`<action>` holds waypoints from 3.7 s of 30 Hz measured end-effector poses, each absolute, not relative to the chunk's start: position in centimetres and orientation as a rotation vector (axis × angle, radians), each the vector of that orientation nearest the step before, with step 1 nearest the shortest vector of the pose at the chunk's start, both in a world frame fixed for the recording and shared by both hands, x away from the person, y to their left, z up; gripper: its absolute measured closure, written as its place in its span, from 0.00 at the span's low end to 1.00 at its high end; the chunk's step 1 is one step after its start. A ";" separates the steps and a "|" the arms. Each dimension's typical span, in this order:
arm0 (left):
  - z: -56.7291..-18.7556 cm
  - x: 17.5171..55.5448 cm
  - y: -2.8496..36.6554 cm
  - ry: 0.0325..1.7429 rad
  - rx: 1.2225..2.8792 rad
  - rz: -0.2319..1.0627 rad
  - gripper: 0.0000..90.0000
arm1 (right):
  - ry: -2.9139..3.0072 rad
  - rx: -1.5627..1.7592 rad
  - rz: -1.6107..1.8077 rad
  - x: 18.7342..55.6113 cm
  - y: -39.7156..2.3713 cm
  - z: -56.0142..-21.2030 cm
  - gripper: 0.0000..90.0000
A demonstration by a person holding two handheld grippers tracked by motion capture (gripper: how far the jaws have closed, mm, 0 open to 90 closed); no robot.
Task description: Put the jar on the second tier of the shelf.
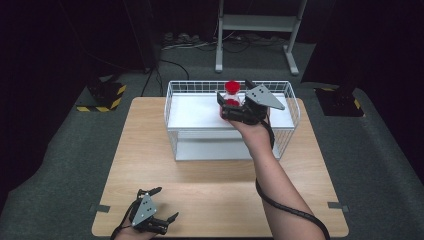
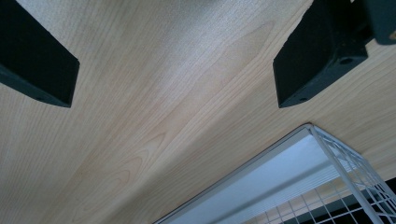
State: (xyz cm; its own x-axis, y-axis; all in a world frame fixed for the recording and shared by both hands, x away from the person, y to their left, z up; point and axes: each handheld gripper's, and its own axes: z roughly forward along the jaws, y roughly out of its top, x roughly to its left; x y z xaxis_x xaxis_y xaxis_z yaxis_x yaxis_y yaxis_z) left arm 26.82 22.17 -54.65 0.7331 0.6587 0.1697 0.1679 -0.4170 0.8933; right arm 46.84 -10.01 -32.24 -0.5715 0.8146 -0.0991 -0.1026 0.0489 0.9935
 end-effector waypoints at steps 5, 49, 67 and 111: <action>-54.6 26.8 22.1 0.631 1.962 0.635 0.01 | 1.613 0.709 1.624 45.9 -9.9 -32.2 0.00; -54.7 26.7 22.1 0.635 1.955 0.660 0.01 | 1.703 0.673 1.550 37.4 -14.9 -36.4 0.00; -54.7 26.5 22.0 0.625 1.956 0.679 0.01 | 1.785 0.690 1.466 36.5 -15.6 -39.5 0.01; -54.7 26.7 22.0 0.658 1.962 0.670 0.01 | 2.053 0.825 1.042 32.1 -18.9 -54.3 0.00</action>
State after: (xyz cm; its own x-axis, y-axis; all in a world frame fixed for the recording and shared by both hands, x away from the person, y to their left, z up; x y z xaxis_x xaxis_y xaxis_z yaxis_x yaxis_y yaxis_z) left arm 26.68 21.98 -54.69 0.7076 0.6816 0.1862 0.1748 -0.4242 0.8885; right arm 32.11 -18.85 -54.32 -0.5662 0.7736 -0.2844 0.2274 0.4783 0.8482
